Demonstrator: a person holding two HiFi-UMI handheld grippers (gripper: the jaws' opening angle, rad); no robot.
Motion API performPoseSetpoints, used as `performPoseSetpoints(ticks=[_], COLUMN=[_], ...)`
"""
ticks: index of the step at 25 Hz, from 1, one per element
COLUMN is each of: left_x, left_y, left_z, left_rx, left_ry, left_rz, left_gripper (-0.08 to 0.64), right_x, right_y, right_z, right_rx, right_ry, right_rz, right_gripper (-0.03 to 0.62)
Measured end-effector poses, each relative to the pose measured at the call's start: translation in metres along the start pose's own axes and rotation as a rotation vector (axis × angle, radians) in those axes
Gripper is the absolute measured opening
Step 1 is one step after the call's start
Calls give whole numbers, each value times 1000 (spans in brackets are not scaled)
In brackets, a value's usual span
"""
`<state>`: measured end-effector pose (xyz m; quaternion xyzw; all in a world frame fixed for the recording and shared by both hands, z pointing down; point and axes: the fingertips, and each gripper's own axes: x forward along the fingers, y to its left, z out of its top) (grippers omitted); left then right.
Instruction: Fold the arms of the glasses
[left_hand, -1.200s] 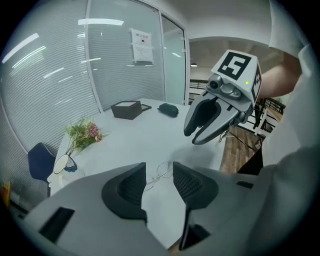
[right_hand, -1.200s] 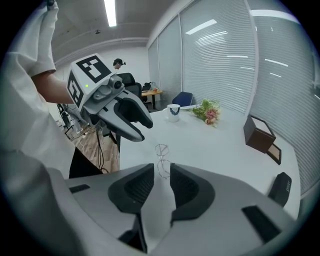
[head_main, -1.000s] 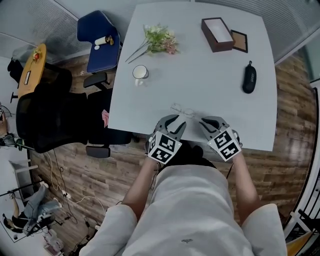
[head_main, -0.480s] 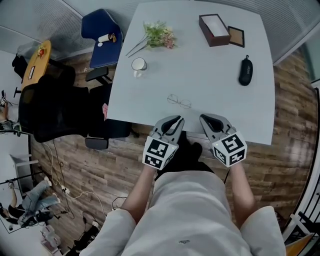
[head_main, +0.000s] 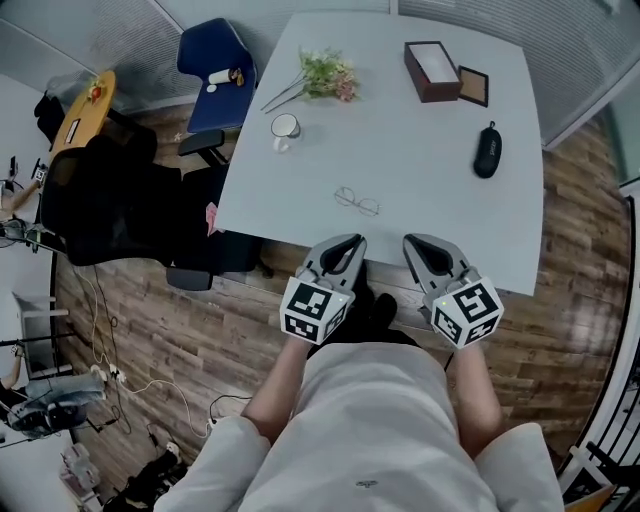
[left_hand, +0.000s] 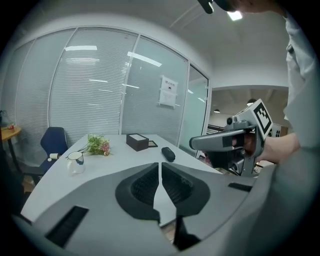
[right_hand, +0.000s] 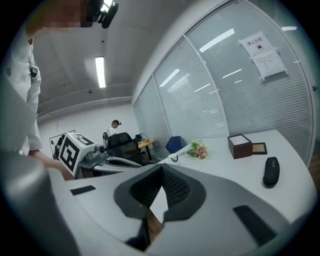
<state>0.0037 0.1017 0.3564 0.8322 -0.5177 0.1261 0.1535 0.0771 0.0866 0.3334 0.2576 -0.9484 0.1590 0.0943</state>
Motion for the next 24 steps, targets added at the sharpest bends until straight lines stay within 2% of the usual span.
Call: performPoseSetpoints(ticks=[11,24], left_x=[2,6], left_y=[-15,-9], left_z=[10,20], left_rx=[-21,-31], left_ry=[-17,-27], left_rz=[-20,-20], left_gripper=[34,34], right_x=[-10,-8], right_y=[-6,-15], right_z=[8,14], right_rx=[25,17], right_ry=[-30,-37], right_rz=[-20,-42], right_gripper=[4,3])
